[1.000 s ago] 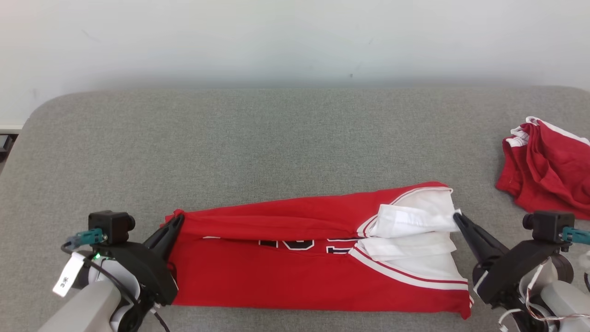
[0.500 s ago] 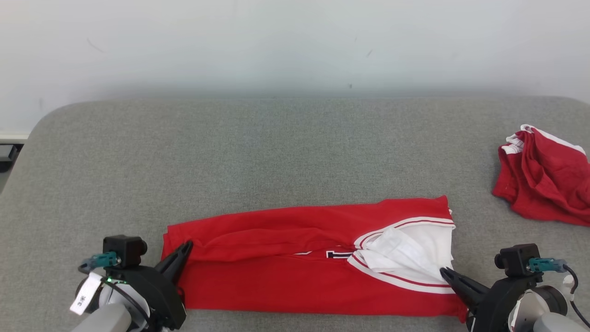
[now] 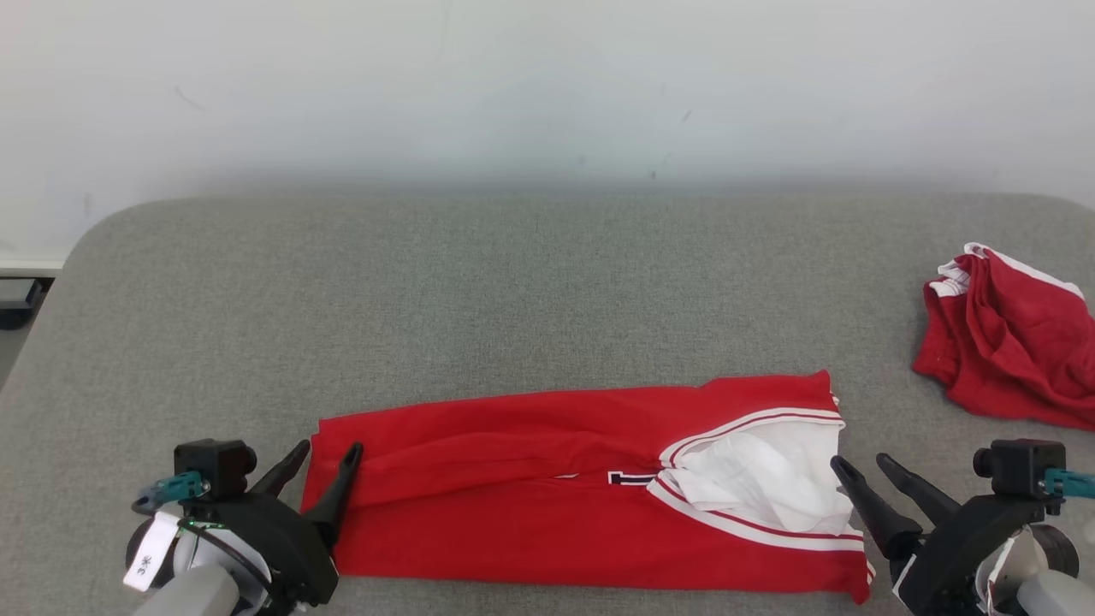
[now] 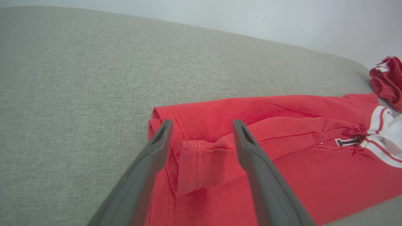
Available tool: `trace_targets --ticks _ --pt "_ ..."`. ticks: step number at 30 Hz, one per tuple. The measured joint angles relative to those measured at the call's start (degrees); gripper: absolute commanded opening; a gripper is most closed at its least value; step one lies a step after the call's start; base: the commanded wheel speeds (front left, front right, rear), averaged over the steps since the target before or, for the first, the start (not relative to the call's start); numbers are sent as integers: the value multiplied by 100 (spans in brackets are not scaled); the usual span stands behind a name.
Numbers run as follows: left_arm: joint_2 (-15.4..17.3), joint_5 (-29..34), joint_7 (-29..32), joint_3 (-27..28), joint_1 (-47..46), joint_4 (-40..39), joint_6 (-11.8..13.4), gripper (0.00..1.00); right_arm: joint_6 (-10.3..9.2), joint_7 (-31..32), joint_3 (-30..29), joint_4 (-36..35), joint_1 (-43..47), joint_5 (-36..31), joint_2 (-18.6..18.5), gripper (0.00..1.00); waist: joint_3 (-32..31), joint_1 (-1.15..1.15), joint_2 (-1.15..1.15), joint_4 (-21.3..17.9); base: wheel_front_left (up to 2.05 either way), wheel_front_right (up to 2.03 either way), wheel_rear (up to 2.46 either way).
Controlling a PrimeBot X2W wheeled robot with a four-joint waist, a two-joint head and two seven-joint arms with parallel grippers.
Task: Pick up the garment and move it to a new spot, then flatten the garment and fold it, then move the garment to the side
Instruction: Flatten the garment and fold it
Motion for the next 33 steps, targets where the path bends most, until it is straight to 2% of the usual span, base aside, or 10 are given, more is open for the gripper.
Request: trace_targets --ticks 5,7,11,17,24,29,33 --pt "1 0 -87 155 255 -143 179 100 0 -265 -155 -68 221 78 25 100 -141 0 0 19 0 0 0" --pt "19 15 -131 191 422 -240 322 100 -15 -364 -183 -80 302 76 25 100 -200 0 0 25 0 0 0" --pt "143 172 -146 315 694 -558 599 100 -182 -561 -248 -125 464 49 23 100 -296 0 0 41 0 0 0" --pt "245 422 -146 626 1035 -1300 1150 100 -469 -762 -347 -145 589 -71 19 100 -366 0 0 127 0 0 0" --pt "397 943 -147 848 1477 -2165 1281 100 -804 -803 -414 -156 662 -85 -1 100 -448 0 0 315 0 0 0" --pt "531 1199 -147 1163 1830 -2715 1327 100 -1057 -563 -296 -80 624 -229 -3 100 -484 0 0 475 0 0 0" --pt "580 1337 -153 1459 2134 -2961 1328 100 -1117 -255 -148 38 396 -281 35 100 -471 0 0 524 0 0 0"
